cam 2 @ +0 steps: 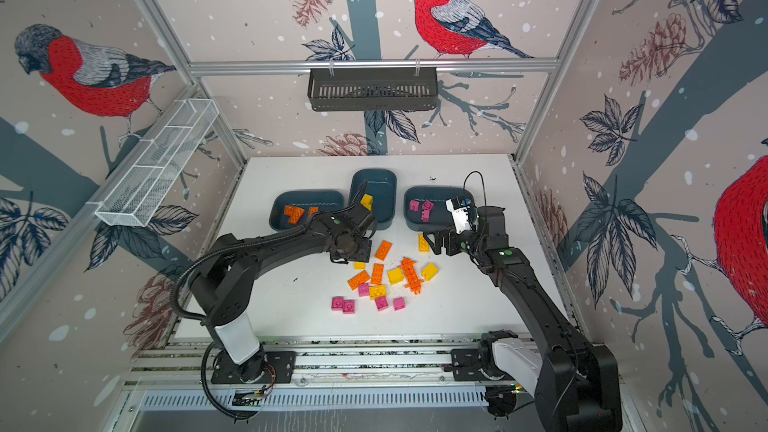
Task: Sort the legos into containers by color
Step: 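Grasp a yellow curved brick from the pile with the left gripper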
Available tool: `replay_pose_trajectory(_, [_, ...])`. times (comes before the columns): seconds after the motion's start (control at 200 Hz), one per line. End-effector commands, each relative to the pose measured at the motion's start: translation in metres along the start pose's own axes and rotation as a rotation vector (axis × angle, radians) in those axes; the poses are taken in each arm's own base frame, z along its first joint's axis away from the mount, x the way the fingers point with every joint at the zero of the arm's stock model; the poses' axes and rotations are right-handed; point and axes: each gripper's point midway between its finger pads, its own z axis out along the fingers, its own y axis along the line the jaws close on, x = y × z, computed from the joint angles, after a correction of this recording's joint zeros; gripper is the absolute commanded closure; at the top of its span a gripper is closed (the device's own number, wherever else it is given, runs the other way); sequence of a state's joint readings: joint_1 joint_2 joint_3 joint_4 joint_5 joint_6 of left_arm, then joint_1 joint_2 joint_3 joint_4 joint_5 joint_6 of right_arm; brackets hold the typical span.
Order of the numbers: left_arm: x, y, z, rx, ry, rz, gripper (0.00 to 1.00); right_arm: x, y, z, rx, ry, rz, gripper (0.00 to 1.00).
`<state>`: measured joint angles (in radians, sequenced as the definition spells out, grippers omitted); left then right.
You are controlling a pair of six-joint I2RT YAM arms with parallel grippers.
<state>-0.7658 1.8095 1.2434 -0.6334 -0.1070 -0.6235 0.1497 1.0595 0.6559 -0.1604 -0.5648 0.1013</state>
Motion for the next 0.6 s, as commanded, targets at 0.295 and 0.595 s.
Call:
replay_pose_trajectory(0.295, [0.008,-0.001,0.022,-0.034,0.02,-0.003,0.45,0.0,0.001,0.0,-0.001,0.0,-0.005,0.01])
replay_pose_trajectory(0.595, [0.013,-0.002,0.024,-0.056,0.027,0.008,0.67,0.003,0.0,-0.001,0.002,0.006,-0.005,0.01])
